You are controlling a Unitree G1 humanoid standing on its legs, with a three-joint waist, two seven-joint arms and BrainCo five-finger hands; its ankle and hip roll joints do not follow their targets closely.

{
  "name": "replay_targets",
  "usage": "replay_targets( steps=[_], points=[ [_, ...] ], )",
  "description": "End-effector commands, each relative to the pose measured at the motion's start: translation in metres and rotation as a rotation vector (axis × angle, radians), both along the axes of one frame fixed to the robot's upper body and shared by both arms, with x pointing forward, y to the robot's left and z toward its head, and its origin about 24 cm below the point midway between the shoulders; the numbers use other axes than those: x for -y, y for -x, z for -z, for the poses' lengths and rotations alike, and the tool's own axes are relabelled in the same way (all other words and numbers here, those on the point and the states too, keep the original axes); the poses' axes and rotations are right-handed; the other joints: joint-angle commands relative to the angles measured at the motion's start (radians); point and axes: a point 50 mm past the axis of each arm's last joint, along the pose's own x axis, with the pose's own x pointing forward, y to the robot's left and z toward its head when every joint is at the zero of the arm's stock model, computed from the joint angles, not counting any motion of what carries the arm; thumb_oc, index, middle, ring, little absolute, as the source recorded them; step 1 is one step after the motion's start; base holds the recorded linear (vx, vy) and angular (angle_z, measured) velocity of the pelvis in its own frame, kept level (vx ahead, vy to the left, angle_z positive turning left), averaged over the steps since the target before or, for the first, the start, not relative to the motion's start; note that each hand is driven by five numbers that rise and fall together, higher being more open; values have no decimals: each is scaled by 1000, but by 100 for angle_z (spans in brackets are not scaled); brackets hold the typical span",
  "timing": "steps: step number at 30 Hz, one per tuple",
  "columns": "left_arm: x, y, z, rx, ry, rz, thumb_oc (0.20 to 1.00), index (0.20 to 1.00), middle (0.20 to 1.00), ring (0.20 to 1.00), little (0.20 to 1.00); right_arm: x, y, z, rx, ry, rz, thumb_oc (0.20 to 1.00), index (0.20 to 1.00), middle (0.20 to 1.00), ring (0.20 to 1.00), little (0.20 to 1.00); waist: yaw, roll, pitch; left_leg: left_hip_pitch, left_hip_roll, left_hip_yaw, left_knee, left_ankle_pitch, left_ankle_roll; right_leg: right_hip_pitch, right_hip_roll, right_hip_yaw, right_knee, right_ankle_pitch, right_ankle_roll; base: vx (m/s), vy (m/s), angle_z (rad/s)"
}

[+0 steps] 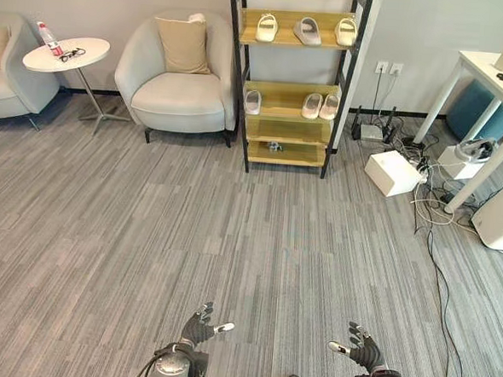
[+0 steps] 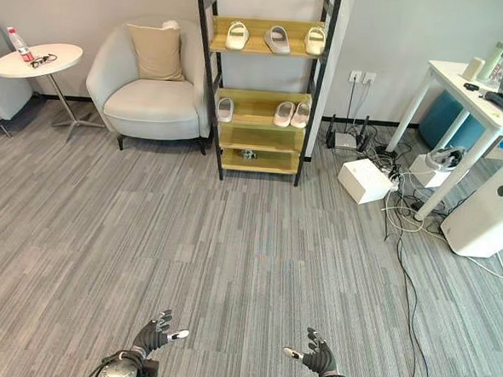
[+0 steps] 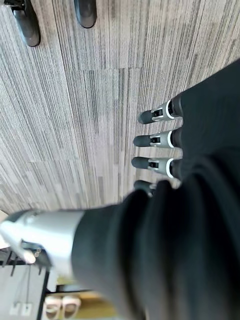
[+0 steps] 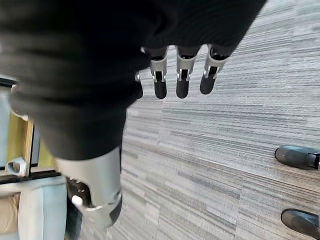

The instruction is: Arrange the slippers neatly on the shoe rack.

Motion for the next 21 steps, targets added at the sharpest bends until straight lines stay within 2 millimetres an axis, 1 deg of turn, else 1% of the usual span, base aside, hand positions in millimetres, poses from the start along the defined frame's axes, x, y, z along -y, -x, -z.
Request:
replay_targets(
  steps=[1,7,11,16,18,21],
  points=[
    [4,-25,-14,97,-21,51,1000,1000,1000,1000,1000,-3,-19,-15,116,-16,24,1000,1000,1000,1000,1000,-14,-30,-26,-26,-5,9,-7,-23,-40,2,-52,52,-4,-46,102,3,1,-10],
    [4,-28,-15,100,-12,33,1000,1000,1000,1000,1000,-6,-20,-15,115,-25,9,1000,1000,1000,1000,1000,-11,-33,-30,-19,0,14,-7,-26,-40,6,-47,64,-4,-49,102,3,-15,-13],
    [3,-30,-16,102,2,13,1000,1000,1000,1000,1000,-7,-23,-17,119,-50,-14,1000,1000,1000,1000,1000,-13,-33,-36,-5,1,10,-7,-30,-42,23,-44,60,-4,-60,95,8,-19,-6],
    [2,-26,-13,84,19,7,1000,1000,1000,1000,1000,-9,-22,-17,113,-79,-47,1000,1000,1000,1000,1000,-9,-34,-39,1,4,5,-7,-28,-44,31,-42,54,-4,-64,92,-1,-19,1],
    [2,-24,-11,67,23,10,1000,1000,1000,1000,1000,-9,-25,-18,115,-85,-68,1000,1000,1000,1000,1000,-6,-33,-40,2,5,2,-7,-26,-45,33,-39,51,-4,-66,89,-17,-45,5],
    [1,-21,-8,51,22,6,1000,1000,1000,1000,1000,-8,-23,-16,102,-77,-84,1000,1000,1000,1000,1000,-3,-33,-42,6,6,0,-7,-27,-44,38,-37,49,-4,-69,87,-3,-34,5]
  ],
)
